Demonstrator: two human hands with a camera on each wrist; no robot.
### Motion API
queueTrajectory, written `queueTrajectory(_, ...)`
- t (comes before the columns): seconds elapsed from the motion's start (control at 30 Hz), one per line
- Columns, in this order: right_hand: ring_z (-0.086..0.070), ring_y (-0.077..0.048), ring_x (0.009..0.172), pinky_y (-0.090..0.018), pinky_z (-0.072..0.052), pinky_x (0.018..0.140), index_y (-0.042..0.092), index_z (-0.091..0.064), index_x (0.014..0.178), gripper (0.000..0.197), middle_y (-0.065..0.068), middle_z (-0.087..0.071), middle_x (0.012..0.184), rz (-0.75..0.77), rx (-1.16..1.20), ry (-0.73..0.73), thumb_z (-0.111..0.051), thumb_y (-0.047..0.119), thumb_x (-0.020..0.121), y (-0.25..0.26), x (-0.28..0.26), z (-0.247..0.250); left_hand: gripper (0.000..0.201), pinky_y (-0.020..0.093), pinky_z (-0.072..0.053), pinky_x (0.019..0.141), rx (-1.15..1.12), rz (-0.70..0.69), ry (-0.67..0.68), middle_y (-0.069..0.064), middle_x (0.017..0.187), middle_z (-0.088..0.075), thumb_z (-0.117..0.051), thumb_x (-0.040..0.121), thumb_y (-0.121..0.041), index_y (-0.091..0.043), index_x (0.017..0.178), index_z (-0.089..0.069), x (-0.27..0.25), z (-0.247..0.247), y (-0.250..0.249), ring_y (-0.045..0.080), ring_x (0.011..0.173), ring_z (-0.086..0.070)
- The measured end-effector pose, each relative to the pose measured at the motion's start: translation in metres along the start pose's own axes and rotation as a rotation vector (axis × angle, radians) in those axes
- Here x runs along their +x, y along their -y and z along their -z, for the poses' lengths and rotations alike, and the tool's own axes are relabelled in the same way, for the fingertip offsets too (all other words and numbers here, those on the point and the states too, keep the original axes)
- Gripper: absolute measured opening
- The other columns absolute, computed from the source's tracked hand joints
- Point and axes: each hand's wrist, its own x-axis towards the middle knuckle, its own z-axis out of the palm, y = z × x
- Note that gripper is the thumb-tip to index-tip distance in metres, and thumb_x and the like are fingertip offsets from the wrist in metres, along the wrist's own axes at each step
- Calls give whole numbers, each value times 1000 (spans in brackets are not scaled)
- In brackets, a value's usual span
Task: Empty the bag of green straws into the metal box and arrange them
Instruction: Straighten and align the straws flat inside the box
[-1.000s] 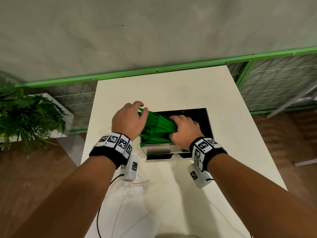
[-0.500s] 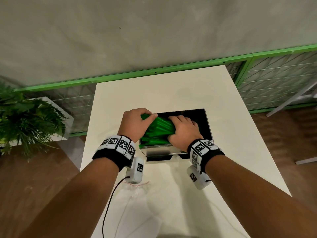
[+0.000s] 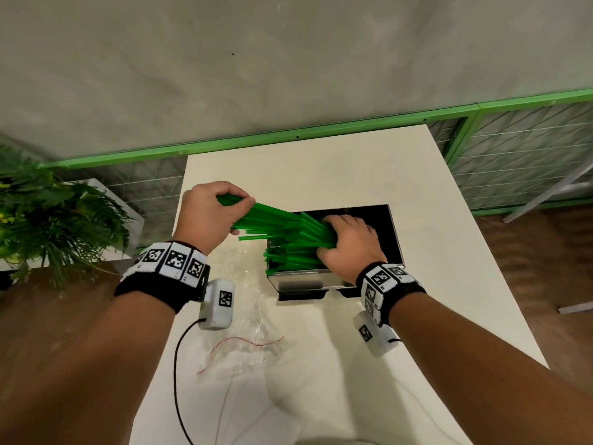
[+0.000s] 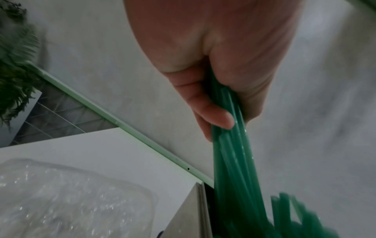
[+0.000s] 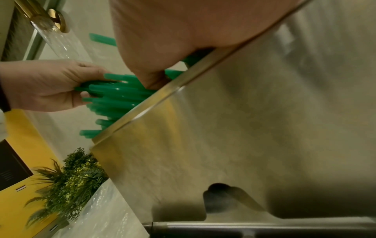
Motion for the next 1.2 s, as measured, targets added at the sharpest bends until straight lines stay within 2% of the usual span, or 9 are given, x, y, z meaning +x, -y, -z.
queueTrajectory(0.17, -41, -23, 132, -46, -29, 114, 28, -47, 142, 75, 4, -53, 138, 35, 5, 15, -57, 49, 71, 1, -3, 2, 7, 37, -62, 50, 33, -33, -31, 5, 85, -74, -82, 85, -16, -11, 88, -79, -2, 22, 0, 23, 63, -73)
queueTrajectory(0.4, -45, -24, 128, -45, -34, 110, 27, -49, 139, 76, 2, -54, 135, -5, 21, 44, -52, 50, 66, 2, -3, 3, 5, 28, -60, 48, 5, -27, -64, 7, 85, -75, -82, 85, -16, -12, 87, -79, -5, 49, 5, 18, 59, -71)
queueTrajectory(0.53, -45, -24, 124, -43, -35, 106, 29, -51, 135, 73, 4, -55, 130, -26, 61, 48, -53, 50, 65, 3, -3, 5, 4, 32, -62, 51, -21, -14, -83, 8, 88, -75, -82, 85, -17, -16, 85, -78, -7, 62, 7, 25, 68, -74)
queueTrajectory(0.63, -45, -24, 125, -44, -36, 105, 29, -49, 138, 76, 3, -53, 133, -27, 81, 59, -53, 50, 64, 3, -3, 7, 7, 35, -63, 53, -26, -3, -104, 11, 91, -75, -82, 85, -16, -11, 90, -79, -8, 69, 6, 29, 73, -75)
queueTrajectory(0.77, -43, -24, 129, -44, -35, 107, 28, -44, 144, 82, 2, -50, 141, 4, 27, 93, -51, 52, 66, 4, -2, 6, 13, 28, -61, 51, -51, 3, -123, 15, 94, -75, -82, 85, -16, -7, 94, -78, -8, 85, 6, 31, 76, -75)
queueTrajectory(0.83, -42, -24, 130, -44, -34, 108, 29, -42, 145, 81, 3, -49, 143, 18, -13, 111, -48, 54, 68, 4, -2, 5, 15, 26, -60, 50, -46, -7, -127, 15, 93, -75, -81, 86, -16, -5, 95, -78, -8, 95, 4, 28, 74, -75)
queueTrajectory(0.97, -39, -25, 132, -46, -31, 108, 31, -39, 147, 77, 2, -46, 146, 37, -75, 150, -39, 56, 75, 5, -2, 4, 17, 23, -61, 51, -51, -25, -147, 11, 87, -75, -79, 87, -15, -3, 99, -76, -10, 110, 3, 12, 65, -74)
queueTrajectory(1.1, -38, -25, 133, -47, -30, 108, 32, -38, 148, 76, 1, -46, 147, 27, -89, 166, -37, 57, 76, 5, -1, 3, 9, 26, -62, 53, -24, -24, -160, -3, 74, -77, -81, 85, -19, -13, 91, -78, -8, 124, 5, 12, 63, -74)
queueTrajectory(1.2, -39, -25, 133, -47, -30, 108, 31, -37, 148, 78, 0, -45, 147, 20, -100, 170, -37, 57, 75, 4, 0, 3, 9, 24, -61, 53, -12, -21, -159, -9, 75, -77, -82, 85, -20, -15, 91, -78, -7, 129, 7, 13, 63, -74)
